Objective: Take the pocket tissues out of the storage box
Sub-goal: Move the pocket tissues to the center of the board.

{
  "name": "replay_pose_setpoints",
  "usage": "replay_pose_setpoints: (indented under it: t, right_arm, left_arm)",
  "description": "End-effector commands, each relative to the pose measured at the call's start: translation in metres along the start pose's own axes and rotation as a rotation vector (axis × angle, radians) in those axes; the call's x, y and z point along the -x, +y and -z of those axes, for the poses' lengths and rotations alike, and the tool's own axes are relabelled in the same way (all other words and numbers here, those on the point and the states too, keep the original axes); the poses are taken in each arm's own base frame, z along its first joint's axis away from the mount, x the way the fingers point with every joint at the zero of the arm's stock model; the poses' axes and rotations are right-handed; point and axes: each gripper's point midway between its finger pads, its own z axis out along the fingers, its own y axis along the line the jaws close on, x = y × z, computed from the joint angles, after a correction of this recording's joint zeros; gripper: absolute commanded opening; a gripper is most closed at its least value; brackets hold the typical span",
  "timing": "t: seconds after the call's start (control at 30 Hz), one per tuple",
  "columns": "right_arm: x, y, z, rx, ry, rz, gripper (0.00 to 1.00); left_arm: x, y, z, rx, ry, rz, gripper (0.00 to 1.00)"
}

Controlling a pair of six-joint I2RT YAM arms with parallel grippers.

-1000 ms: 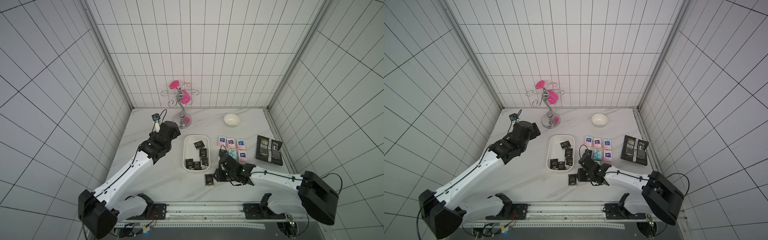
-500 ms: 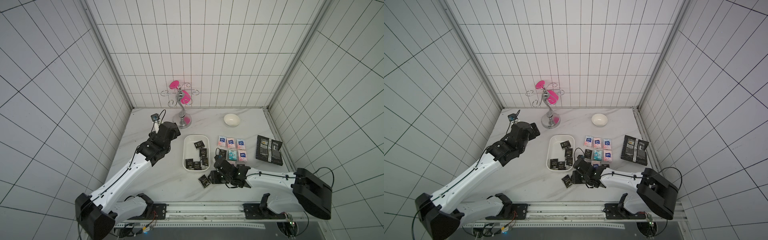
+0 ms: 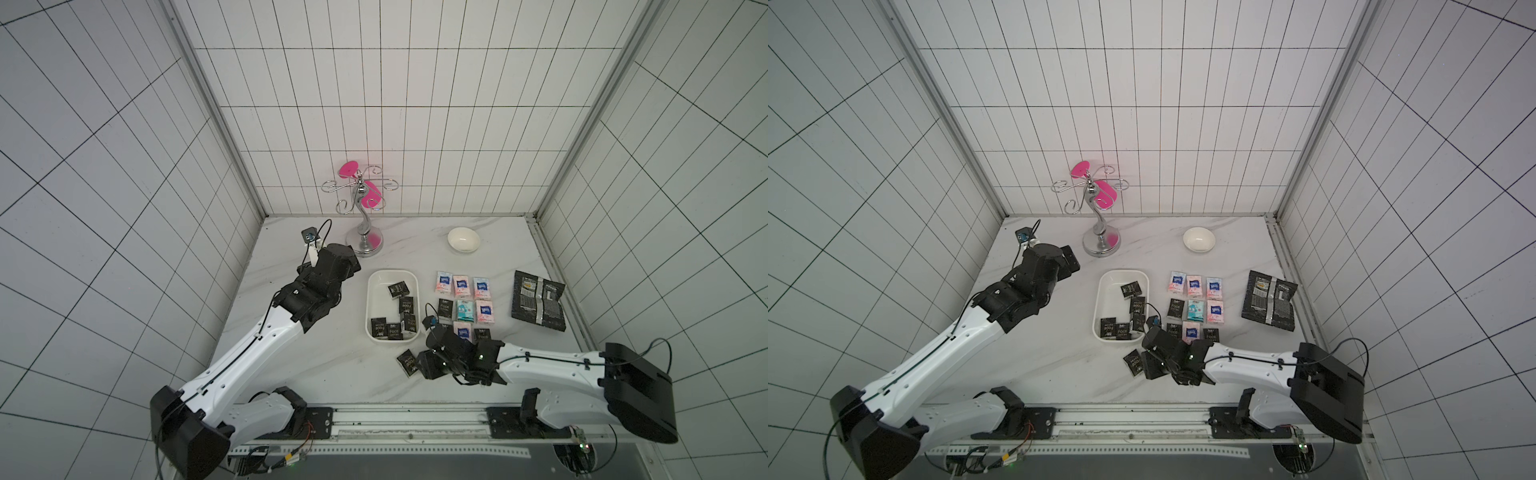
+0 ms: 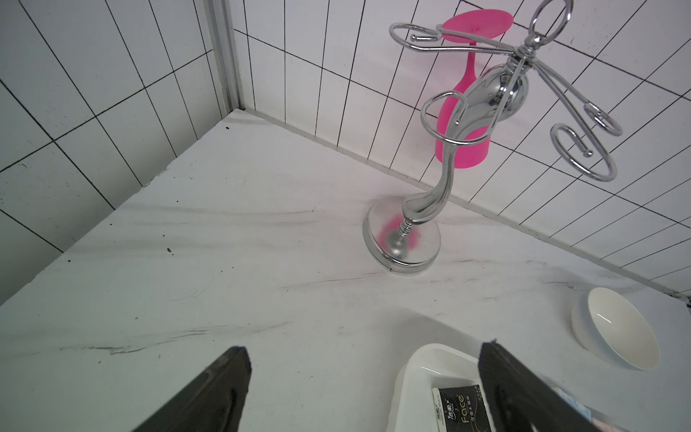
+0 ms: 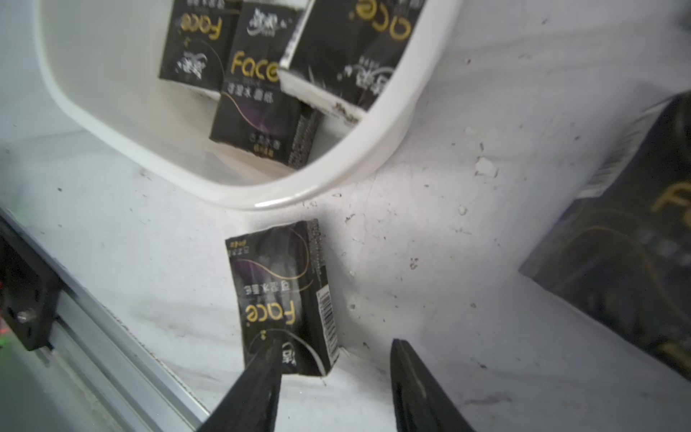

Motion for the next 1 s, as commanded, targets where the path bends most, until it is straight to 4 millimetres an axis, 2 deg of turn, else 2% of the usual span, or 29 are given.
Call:
replay_pose_setpoints:
  t: [0.0, 0.17, 0.53, 0.77, 0.97]
  right_arm:
    - [0.01, 0.014, -0.002, -0.014, -0.014, 0.077, 0.51]
    - [0.013, 0.022, -0.007, -0.024, -0.011, 0.096, 0.51]
    - [0.033, 0.036, 0.015, 0.009, -0.076, 0.114, 0.51]
    - [0.031, 0.042, -0.003, 0.006, -0.039, 0.126, 0.51]
    - [0.027, 0.038, -0.02, -0.034, -0.007, 0.131, 0.51]
  left_arm:
    - [0.01, -0.004, 0.004, -0.003, -0.018, 0.005, 0.99]
    - [0.009, -0.002, 0.005, 0.0, -0.018, 0.0, 0.98]
    - [0.012, -0.003, 0.007, -0.003, -0.023, 0.004, 0.99]
    - [0.011, -0.004, 0.006, -0.001, -0.019, -0.002, 0.98]
    - [0.012, -0.002, 0.007, 0.003, -0.026, -0.004, 0.99]
